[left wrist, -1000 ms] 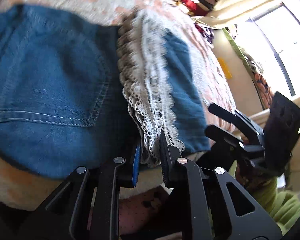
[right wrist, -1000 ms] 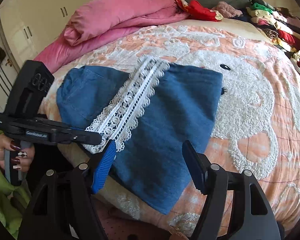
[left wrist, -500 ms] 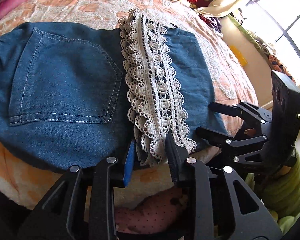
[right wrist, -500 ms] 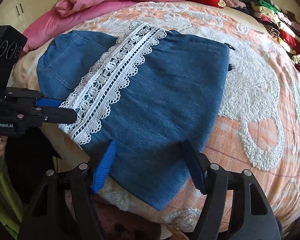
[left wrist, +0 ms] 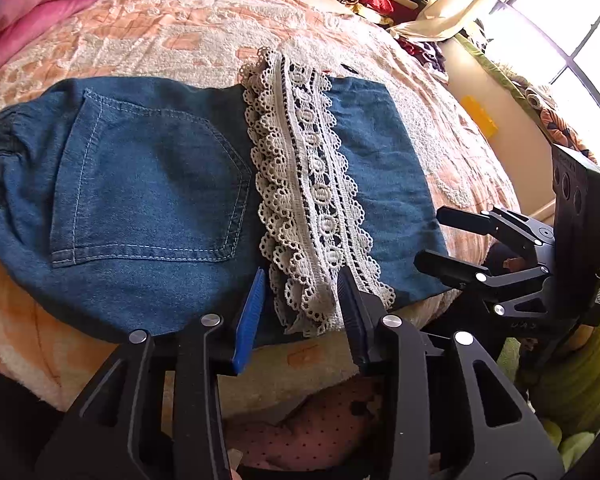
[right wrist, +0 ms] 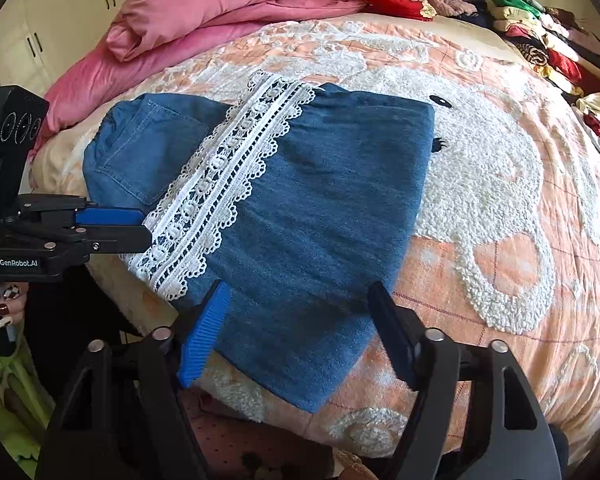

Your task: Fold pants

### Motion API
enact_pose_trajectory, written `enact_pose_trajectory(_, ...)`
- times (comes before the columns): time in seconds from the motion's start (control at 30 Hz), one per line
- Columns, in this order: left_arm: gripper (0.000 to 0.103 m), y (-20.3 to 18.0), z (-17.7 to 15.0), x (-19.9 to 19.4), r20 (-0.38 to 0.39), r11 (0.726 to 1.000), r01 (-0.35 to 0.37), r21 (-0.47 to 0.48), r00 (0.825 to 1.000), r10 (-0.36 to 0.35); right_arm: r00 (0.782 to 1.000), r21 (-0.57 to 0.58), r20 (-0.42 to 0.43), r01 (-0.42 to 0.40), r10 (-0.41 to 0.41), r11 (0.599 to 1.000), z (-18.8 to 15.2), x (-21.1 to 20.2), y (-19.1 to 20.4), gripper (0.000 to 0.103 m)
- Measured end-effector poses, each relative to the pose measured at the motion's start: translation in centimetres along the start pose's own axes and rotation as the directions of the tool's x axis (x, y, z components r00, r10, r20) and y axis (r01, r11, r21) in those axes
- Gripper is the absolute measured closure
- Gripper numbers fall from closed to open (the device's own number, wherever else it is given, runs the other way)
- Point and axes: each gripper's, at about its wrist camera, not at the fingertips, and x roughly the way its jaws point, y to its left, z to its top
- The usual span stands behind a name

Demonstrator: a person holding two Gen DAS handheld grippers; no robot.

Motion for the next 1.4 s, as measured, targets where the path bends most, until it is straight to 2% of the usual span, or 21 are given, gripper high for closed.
enact_pose_trajectory(0.1,0.070,-0.1,0.2,-0.5,0.012,1.000,-0.009,0.012,1.000,0.009,1.000,0.002,0.015,0.001,-0.001,1.000,0.1,-0.5,0.0,0.028)
enact_pose_trajectory(0.17,0.064,-0.3,0.3,-0.9,0.024,1.000,-0.018,0.024,1.000,0.017,1.000,0.008,0.030,0.007,-0.007,1.000,0.3,-1.0,-0.1,0.021)
enact_pose_trajectory(0.3,0.058,-0.7,0.5,-1.5,0.042,0.999,-0.029,0.039,0.999,0.027,0.998,0.023,0.067,0.021,-0.023,1.000,0.5,-2.2,-0.4,0.014)
enact_pose_trajectory(0.43,0.046,-0.8,0.6,-2.0,0.060,0.998,-0.040,0.040,0.997,0.037,0.994,0.036,0.098,0.034,-0.037,0.999,0.8,-3.2,-0.7,0.010)
enact_pose_trajectory(0.53,0.031,-0.8,0.7,-2.6,0.077,0.998,-0.052,0.035,0.996,0.049,0.993,0.043,0.113,0.038,-0.043,0.998,1.0,-3.7,-1.0,0.009)
enact_pose_trajectory(0.63,0.021,-0.7,0.9,-3.1,0.098,0.998,-0.060,0.030,0.994,0.057,0.991,0.046,0.125,0.036,-0.042,0.998,1.3,-4.1,-1.0,0.009)
enact_pose_trajectory(0.73,0.019,-0.6,1.2,-4.0,0.129,0.997,-0.077,0.021,0.989,0.074,0.989,0.038,0.141,0.033,-0.038,0.999,1.8,-4.6,-0.8,0.009)
enact_pose_trajectory(0.8,0.013,-0.4,1.2,-4.4,0.142,0.995,-0.099,0.022,0.985,0.095,0.988,0.030,0.151,0.035,-0.039,0.999,2.2,-4.9,-0.6,0.005)
enact_pose_trajectory(1.17,0.011,0.9,1.0,-6.3,0.193,0.990,-0.140,0.000,0.971,0.137,0.981,-0.020,0.194,0.017,-0.013,1.000,5.5,-5.9,1.3,0.005)
enact_pose_trajectory(1.4,0.011,2.8,0.6,-7.0,0.205,0.989,-0.143,-0.045,0.967,0.149,0.981,-0.049,0.184,-0.047,0.056,0.998,7.9,-5.1,3.0,0.005)
